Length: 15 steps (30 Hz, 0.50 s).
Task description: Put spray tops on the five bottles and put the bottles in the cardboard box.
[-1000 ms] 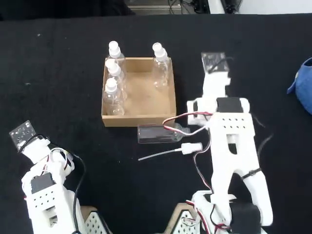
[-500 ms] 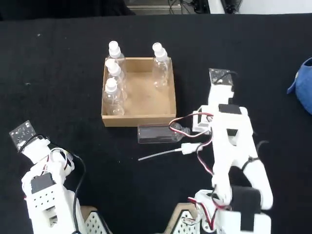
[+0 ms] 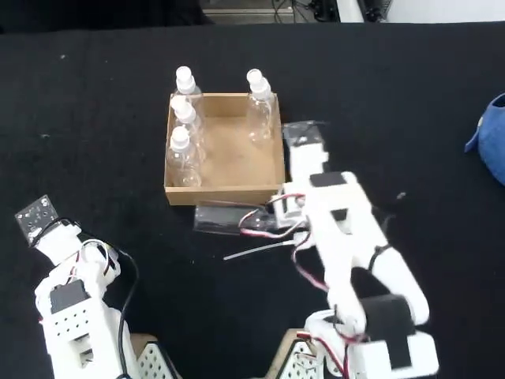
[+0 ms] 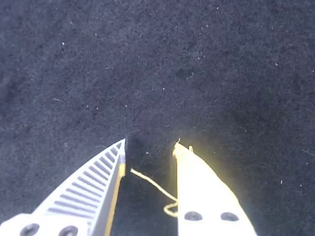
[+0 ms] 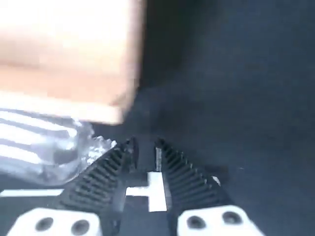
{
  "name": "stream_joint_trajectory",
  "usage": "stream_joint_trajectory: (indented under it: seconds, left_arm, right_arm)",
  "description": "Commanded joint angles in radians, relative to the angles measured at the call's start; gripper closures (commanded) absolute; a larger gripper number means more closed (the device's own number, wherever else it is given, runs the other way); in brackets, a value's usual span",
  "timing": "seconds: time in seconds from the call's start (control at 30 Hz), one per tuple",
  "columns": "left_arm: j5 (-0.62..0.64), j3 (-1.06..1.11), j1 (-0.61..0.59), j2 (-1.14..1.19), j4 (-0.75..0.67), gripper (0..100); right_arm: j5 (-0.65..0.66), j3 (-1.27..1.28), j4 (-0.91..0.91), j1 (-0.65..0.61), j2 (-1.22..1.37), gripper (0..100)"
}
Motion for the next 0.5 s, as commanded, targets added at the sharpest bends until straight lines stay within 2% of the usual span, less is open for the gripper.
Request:
stream_joint_trajectory:
  seconds: [0.0,0.47]
  left_arm:
    - [-0.003,-0.01,-0.005,-0.014,-0.018,97]
    - [-0.003,-0.01,-0.005,-0.014,-0.018,97]
  right_arm:
    - [0.008,0.018,0.008,-0.092,-0.099,94.9]
    - [0.009,0.038,0.017,-0.437,-0.183,94.9]
